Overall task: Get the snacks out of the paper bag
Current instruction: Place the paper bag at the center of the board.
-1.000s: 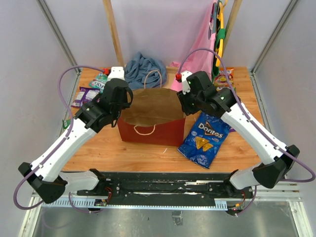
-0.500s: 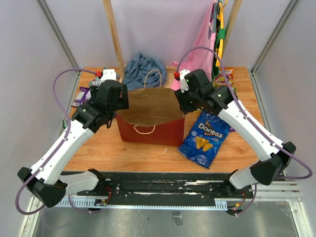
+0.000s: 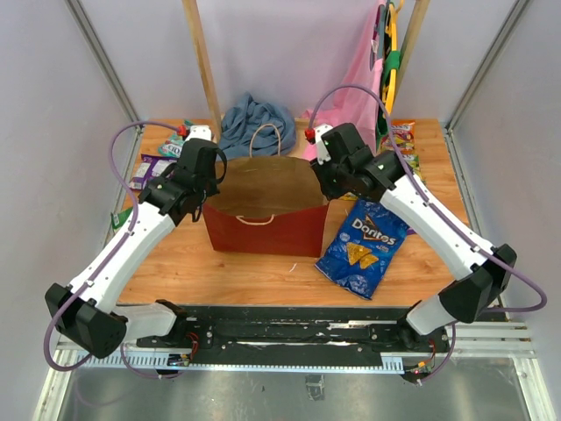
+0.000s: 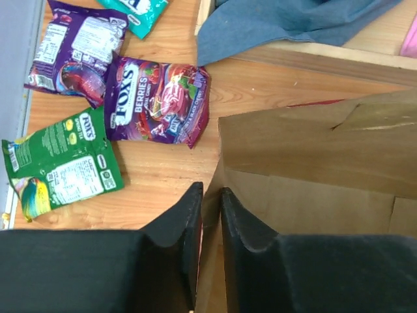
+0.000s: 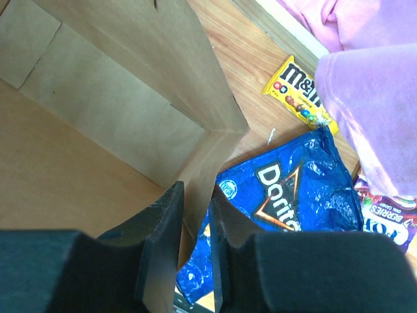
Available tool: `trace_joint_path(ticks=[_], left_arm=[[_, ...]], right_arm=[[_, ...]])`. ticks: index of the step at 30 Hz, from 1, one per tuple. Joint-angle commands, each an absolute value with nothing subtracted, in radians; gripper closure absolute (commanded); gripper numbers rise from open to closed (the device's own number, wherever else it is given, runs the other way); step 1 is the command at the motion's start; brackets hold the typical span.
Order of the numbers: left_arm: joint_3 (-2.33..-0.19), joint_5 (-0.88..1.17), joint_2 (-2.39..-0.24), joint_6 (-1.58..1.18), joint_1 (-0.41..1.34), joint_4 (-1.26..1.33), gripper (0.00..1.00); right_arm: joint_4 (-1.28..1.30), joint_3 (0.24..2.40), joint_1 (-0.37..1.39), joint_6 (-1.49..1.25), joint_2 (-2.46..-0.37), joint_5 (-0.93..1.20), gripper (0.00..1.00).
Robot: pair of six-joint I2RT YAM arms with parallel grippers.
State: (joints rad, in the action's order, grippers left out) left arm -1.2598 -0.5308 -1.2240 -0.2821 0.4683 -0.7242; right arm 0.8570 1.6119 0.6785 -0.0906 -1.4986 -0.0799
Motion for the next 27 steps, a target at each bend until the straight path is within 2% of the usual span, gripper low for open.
trace_joint_path(ticks=[1, 4, 6, 22, 27], left_arm=[[-1.259, -0.495, -1.22, -0.262, 0.463, -0.658, 0.82], [-1.258, -0.494, -1.232, -0.256, 0.461, -0.641, 0.91], [-1.261, -0.487, -1.244, -0.255, 0.457, -0.626, 0.94], [-1.434, -0.5, -1.441, -0.267, 0.434, -0.564, 0.95], [-1.453, -0.525, -1.449, -0.267, 0.435, -0.542, 0.89]], right_arm=[[0.82, 1.636, 0.663, -0.086, -1.529, -0.126, 0.81], [0.81, 1.66, 0.66, -0.085, -1.557, -0.144, 0.85], [0.809, 1.683, 0.653, -0.083, -1.573, -0.151, 0.86], [0.797, 1.837, 0.563, -0.06, -1.678, -0.127, 0.85], [0.777, 1.864, 0.547, -0.063, -1.688, -0.104, 0.83]])
